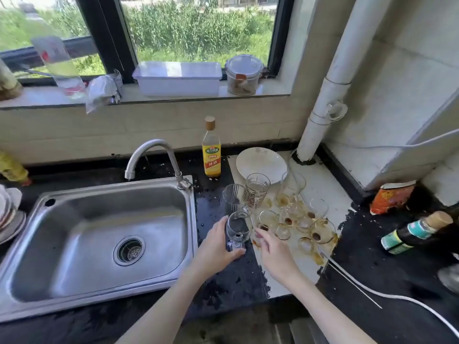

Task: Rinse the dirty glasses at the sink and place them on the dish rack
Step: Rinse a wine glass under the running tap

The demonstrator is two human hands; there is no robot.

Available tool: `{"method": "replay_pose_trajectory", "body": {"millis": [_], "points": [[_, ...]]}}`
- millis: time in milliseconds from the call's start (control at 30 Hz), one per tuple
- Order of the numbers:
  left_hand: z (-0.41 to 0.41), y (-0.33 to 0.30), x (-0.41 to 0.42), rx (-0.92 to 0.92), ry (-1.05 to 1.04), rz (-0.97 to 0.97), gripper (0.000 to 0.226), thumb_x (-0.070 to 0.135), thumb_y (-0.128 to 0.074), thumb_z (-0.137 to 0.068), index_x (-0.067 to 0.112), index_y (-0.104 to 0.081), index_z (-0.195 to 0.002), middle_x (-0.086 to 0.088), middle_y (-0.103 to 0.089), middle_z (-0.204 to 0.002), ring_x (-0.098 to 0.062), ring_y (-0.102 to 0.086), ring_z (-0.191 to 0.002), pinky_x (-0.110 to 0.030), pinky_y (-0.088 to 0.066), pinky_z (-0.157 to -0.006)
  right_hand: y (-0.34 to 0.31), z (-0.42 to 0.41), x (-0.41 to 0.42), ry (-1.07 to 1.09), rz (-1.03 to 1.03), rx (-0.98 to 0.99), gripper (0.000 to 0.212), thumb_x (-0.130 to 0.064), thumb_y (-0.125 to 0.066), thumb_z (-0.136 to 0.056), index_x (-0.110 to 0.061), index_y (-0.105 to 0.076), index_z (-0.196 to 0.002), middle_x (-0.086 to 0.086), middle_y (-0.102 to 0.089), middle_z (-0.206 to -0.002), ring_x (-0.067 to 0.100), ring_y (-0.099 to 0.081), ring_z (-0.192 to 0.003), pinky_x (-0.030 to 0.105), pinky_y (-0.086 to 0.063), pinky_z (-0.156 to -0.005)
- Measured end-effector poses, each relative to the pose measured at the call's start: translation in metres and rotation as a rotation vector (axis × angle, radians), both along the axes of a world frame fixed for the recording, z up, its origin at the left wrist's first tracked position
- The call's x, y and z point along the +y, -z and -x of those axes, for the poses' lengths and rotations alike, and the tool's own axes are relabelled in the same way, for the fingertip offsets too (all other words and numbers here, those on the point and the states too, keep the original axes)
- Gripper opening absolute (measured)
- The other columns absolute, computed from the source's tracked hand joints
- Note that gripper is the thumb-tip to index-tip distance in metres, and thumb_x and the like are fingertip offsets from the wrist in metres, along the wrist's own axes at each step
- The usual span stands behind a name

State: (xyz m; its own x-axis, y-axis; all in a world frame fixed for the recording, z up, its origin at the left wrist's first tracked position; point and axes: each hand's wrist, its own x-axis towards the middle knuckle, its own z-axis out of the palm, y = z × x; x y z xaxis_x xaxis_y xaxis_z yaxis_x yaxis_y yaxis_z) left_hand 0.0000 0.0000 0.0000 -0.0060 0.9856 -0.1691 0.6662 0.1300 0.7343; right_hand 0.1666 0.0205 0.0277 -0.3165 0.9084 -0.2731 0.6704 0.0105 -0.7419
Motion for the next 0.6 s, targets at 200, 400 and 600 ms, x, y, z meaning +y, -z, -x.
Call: {"method": "replay_pose_trajectory", "body": {"millis": [200,400,600], "points": [[-0.014,0.019,0.019,-0.289,-0.188,0.045,0.071,0.021,-0.077,-0.075,0.03,-0.025,-0.122,0.024,-0.043,-0.114,0.004,-0.049,-0.106,0.001,-0.034,-0.082,0.02,-0.004,0.019,0.04,0.266,0.254,0.045,-0.006,-0.029,-0.101,-0.027,-0.036,-0.141,-0.016,-0.04,-0.138,0.003,-0.048,-0.114,0.028,-0.046,-0.099],[-0.015,0.029,0.023,-0.3,-0.301,-0.019,0.073,0.024,-0.079,-0.072,0.039,-0.035,-0.129,0.011,-0.044,-0.132,-0.006,-0.046,-0.117,-0.023,-0.039,-0.101,0.025,-0.011,0.035,-0.007,0.412,0.385,0.04,-0.009,-0.03,-0.102,-0.033,-0.043,-0.132,-0.026,-0.044,-0.123,0.0,-0.045,-0.117,0.017,-0.046,-0.09],[0.008,0.033,-0.001,-0.39,-0.476,-0.083,0.066,0.023,-0.079,-0.07,0.043,-0.04,-0.119,0.014,-0.051,-0.123,0.001,-0.051,-0.113,-0.019,-0.042,-0.097,0.027,0.018,0.045,-0.15,0.485,0.367,0.035,-0.012,-0.034,-0.102,-0.031,-0.042,-0.131,-0.012,-0.046,-0.135,0.006,-0.042,-0.127,0.029,-0.045,-0.101]]}}
